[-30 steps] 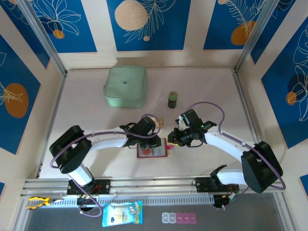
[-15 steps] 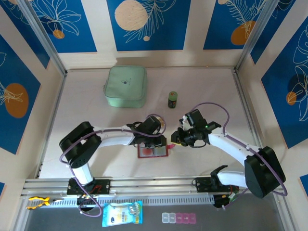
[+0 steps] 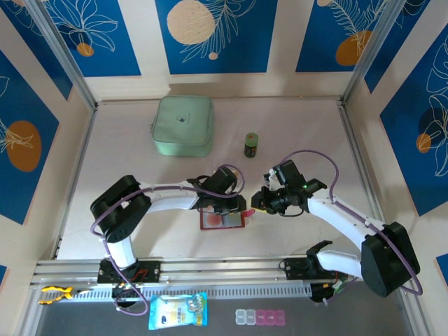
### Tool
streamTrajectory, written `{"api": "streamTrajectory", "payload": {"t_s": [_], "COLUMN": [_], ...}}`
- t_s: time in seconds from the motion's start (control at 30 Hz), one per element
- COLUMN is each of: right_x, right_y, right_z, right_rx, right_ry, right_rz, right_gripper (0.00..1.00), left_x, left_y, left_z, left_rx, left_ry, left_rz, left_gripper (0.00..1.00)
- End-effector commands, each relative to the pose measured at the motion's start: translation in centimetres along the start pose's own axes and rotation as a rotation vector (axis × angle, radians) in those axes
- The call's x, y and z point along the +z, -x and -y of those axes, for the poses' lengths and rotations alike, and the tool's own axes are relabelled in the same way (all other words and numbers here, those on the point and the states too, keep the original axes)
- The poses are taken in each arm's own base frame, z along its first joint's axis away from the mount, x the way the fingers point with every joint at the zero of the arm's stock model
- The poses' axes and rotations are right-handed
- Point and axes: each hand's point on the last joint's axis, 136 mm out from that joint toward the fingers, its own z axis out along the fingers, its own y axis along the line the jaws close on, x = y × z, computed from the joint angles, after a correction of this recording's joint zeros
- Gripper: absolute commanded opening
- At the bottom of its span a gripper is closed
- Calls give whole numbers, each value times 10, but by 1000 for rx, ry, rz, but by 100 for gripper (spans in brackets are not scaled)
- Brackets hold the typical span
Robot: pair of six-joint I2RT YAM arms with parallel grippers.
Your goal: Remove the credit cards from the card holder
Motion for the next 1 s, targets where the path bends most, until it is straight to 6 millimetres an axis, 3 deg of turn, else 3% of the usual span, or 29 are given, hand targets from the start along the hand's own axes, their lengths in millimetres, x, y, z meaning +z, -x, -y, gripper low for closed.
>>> {"api": "streamTrajectory", "payload": {"t_s": [0.0,0.33,0.63,0.97], "right_x": [-3,-5,7,40], "right_y": [-7,-2,4,5], "right_z": [1,-11,-25,-52], "right_rx": [23,15,-6,-67], "right_ry": [-1,7,-7,-47], "right_rz": [-21,-35,-75,-143], "right_gripper": [25,25,26,26], "left_x": [0,-19,-48,-72], "left_y": [0,9,8,3], "left_z": [11,8,-23,-58], "left_rx": [46,48,11,-42], "left_ry": [-29,-56,-43,-31], "left_rz": [-4,45,108,160], "left_gripper": [33,33,32,32]}}
